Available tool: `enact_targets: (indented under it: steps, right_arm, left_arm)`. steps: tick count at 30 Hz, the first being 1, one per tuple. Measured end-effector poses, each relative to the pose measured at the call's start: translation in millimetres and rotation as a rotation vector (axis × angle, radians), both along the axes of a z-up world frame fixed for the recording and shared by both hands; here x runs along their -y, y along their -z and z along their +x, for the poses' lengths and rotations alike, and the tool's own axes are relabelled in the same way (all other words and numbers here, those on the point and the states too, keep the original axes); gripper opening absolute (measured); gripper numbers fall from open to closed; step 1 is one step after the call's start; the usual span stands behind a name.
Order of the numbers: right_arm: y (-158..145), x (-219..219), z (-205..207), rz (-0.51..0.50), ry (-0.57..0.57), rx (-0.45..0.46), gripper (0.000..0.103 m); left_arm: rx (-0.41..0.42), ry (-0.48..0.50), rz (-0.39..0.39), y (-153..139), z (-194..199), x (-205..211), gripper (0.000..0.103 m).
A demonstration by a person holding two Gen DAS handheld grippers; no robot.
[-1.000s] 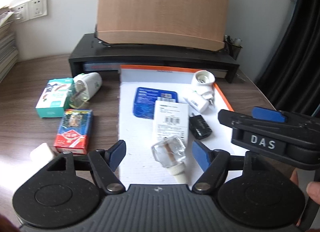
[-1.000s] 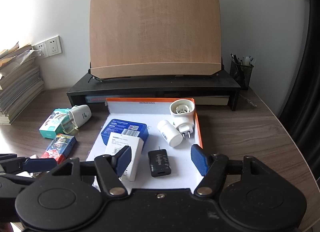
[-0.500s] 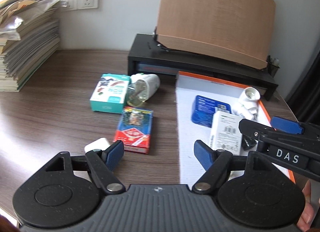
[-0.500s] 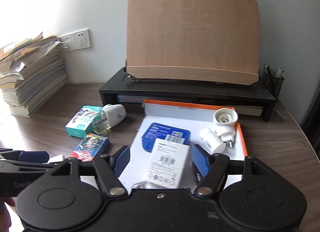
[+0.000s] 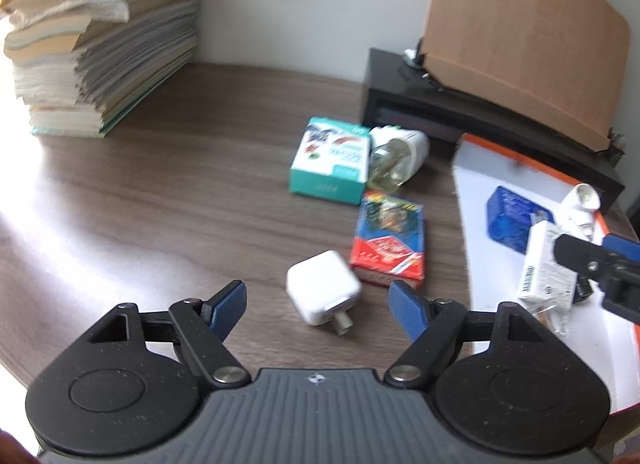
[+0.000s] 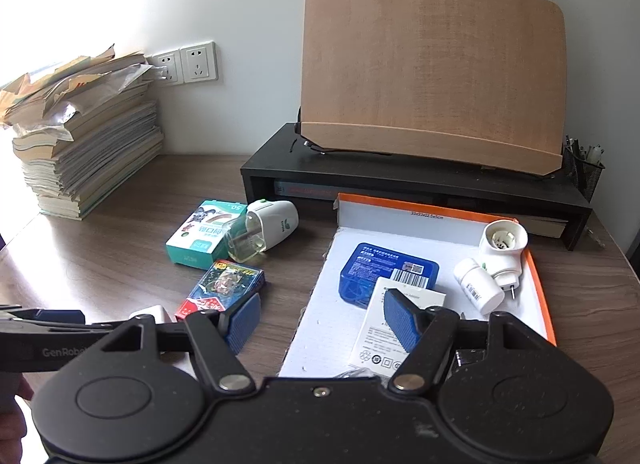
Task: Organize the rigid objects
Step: 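Move the left tool to the white charger cube while the right tool moves to the red card box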
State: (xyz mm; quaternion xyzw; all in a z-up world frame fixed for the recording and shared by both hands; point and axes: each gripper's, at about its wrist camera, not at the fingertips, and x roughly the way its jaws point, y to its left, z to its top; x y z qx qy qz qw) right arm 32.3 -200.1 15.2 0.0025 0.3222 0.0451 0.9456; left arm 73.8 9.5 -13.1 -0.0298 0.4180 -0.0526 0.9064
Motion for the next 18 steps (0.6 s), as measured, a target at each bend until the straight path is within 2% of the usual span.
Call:
enact_targets:
  steps: [6,11,13,15,16,18]
  right_arm:
    - [7,-4,1,-0.004,0.003,-0.026,0.081]
    - [13,-3,3,-0.004,0.017,-0.05,0.081]
    - [15,-4,5,-0.007,0.02,-0.058,0.081]
    - [17,-5,6,-0.007,0.021,-0.064,0.081]
    - [17,-6,8,-0.004,0.021,-0.068,0.081]
    - [20,-9,11,0.002,0.019,-0.077,0.081]
  left_arm:
    - [-0.03,-0.003,0.004,17,13,-3,0.092]
    - [-0.035,0.002,0.029,29,26,2,0.093]
    - [-0.032,0.018,0.044,34,31,3,0.082]
    - [-0.036,0.049,0.031,38,33,1,0.061]
    - [-0.019,0.059,0.048,37,32,1,0.055]
    - [-0.009,0.081,0.059,37,30,-3,0.052]
